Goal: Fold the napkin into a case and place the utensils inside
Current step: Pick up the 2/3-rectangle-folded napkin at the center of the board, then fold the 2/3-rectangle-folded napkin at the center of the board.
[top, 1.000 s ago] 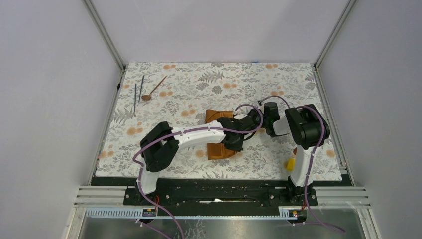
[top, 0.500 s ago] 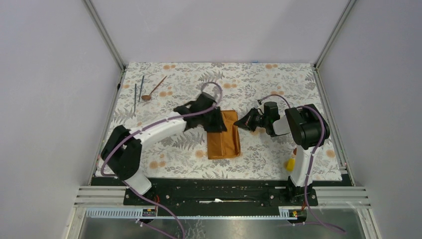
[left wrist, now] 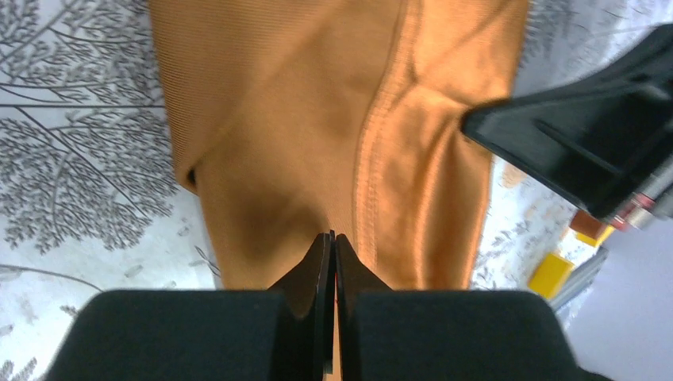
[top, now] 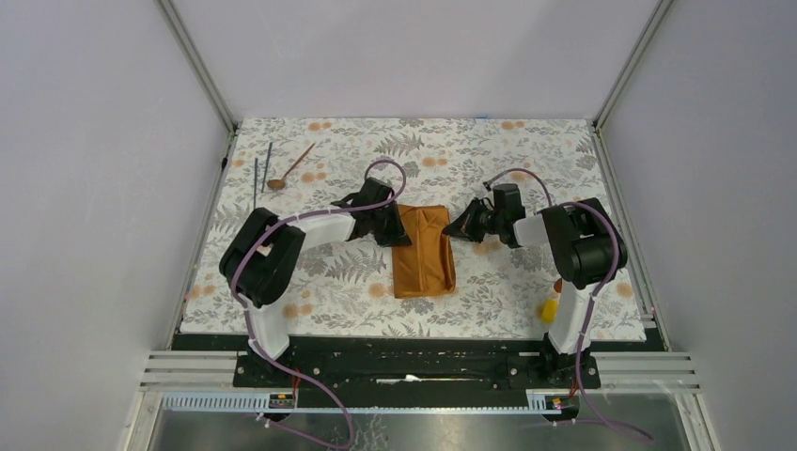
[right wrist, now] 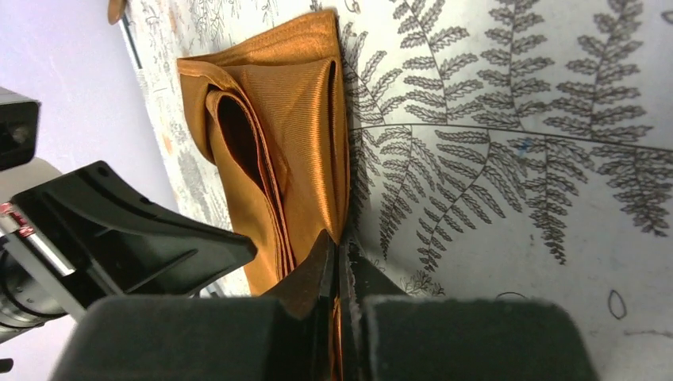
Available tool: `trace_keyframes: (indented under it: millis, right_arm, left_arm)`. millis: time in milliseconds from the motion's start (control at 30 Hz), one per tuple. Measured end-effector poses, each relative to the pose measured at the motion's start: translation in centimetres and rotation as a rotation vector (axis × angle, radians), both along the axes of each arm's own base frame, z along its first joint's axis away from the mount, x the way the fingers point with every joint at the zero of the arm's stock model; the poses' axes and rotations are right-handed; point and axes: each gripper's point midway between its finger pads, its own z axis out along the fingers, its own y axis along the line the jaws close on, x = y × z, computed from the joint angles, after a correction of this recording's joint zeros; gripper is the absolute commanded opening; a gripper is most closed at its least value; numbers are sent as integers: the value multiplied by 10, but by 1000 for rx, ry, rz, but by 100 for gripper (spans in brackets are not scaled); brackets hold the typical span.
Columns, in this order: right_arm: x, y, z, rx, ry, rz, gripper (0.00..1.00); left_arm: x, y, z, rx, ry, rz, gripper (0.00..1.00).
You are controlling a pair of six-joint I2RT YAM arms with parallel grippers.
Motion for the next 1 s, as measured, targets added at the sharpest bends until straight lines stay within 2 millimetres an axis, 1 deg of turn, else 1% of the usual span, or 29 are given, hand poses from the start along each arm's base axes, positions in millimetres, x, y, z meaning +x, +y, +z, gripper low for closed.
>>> trace_keyframes:
  millis: [100,133,367,467,633,733,833,1000]
  right_arm:
    - [1,0,1,-50,-5,3,0]
    - [2,1,2,-72,-6,3,0]
    - [9,8,9,-234,-33,-4,0]
    - [8,16,15,-321,-47,-6,0]
    - [7,34,30,-498,-87,-25,0]
    - [3,41,37,-581,-104,-31,0]
    - [1,39,43,-655,-116,-45,0]
    - [1,18,45,-768,-134,-49,0]
  left_arm:
    - [2,3,-19,26,22,24,0]
    - [2,1,-21,12,29,29,0]
    - [14,-9,-22,-42,14,58,0]
    - [17,-13,-22,-66,10,64,0]
    - [20,-16,-22,-89,2,66,0]
    - [21,-18,-22,-100,0,66,0]
    - [21,-18,-22,-108,-1,66,0]
    - [21,-18,-22,-122,-9,64,0]
